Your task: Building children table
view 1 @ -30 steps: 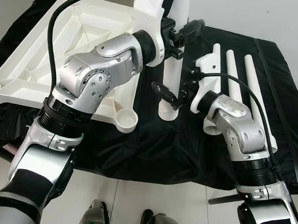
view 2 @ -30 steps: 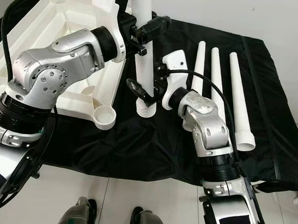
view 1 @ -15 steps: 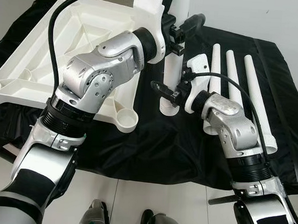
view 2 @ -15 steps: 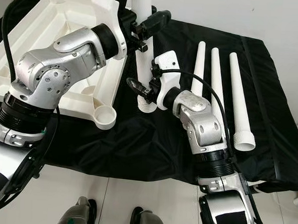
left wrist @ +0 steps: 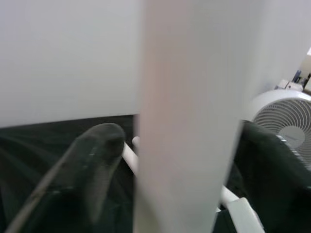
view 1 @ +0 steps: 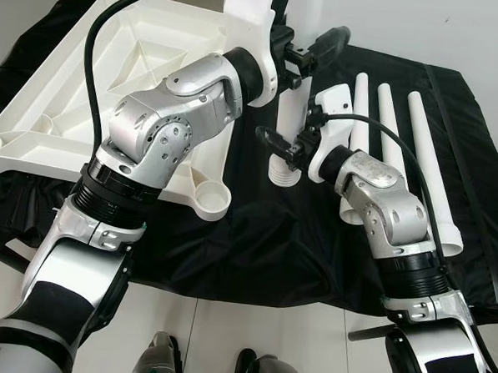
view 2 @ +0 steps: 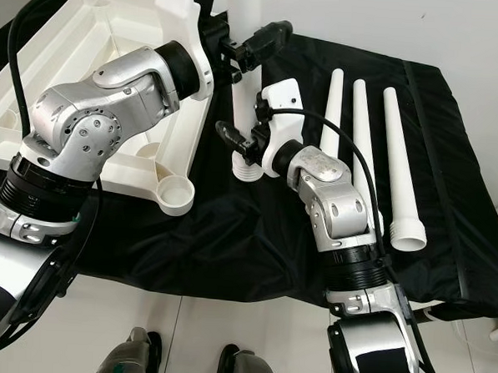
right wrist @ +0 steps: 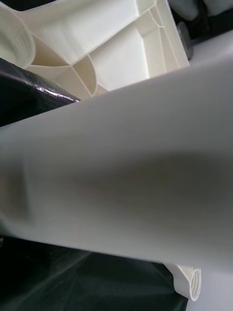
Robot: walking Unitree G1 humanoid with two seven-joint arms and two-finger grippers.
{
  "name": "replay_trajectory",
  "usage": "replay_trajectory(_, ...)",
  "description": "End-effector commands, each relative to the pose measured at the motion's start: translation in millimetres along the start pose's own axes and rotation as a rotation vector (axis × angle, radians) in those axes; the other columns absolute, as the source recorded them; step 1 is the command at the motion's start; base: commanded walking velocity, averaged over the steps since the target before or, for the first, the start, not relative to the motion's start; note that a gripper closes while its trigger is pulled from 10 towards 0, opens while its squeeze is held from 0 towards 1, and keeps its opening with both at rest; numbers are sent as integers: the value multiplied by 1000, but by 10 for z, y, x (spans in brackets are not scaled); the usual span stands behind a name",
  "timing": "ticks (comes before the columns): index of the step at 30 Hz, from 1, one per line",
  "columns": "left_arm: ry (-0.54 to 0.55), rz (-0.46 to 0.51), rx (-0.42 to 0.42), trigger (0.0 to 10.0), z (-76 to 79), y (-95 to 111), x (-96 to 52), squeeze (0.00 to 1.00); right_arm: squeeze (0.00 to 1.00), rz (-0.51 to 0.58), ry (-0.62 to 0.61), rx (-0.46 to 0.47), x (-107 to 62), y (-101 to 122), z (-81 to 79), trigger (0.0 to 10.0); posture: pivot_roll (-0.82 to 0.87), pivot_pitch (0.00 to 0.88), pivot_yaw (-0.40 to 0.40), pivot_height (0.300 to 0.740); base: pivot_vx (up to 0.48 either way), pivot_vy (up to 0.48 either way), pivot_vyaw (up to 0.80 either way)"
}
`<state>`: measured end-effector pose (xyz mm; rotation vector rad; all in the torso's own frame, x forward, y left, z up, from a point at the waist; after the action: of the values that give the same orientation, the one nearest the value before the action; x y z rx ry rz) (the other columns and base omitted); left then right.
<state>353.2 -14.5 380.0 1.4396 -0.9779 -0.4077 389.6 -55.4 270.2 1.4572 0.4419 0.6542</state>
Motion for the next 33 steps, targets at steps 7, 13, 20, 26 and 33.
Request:
replay_trajectory(7, -268, 49, -27, 10000, 247, 89, -33, 1000, 0, 48, -141, 53, -49, 25, 227, 10000, 114, 151, -76, 740, 0, 0, 0)
replay_trajectory(13, -186, 62, -73, 10000, 77, 131, -28, 0, 0, 89, -311, 123, -148, -17, 482, 10000, 118, 146, -74, 740, 0, 0, 0)
replay_trajectory(20, -105, 25, -61, 10000, -128, 60, -30, 0, 0, 117, -367, 165, -232, -50, 546, 10000, 115, 145, -75, 740, 0, 0, 0)
replay_trajectory(26, 7, -161, 65, 10000, -239, -600, -510, 0, 0, 254, -415, 186, -393, 122, 570, 10000, 108, 150, -72, 740, 0, 0, 0)
replay_trajectory(33, 15, -251, 123, 10000, -311, -946, -707, 0, 0, 354, -409, 167, -472, 300, 537, 10000, 100, 155, -68, 740, 0, 0, 0)
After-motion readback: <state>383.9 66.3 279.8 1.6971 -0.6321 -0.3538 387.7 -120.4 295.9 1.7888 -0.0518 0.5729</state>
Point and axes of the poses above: a point about 5 cm out from each wrist's last joint towards the gripper, its own x axis pointing out of the wrist towards the gripper, its own y axis along the axis of the wrist's last joint, z = x × y, the point moved 6 cm from there along x, pointing out of the wrist towards the gripper, and after that the axes turned 8 degrees about x, right-handed, at the moved point
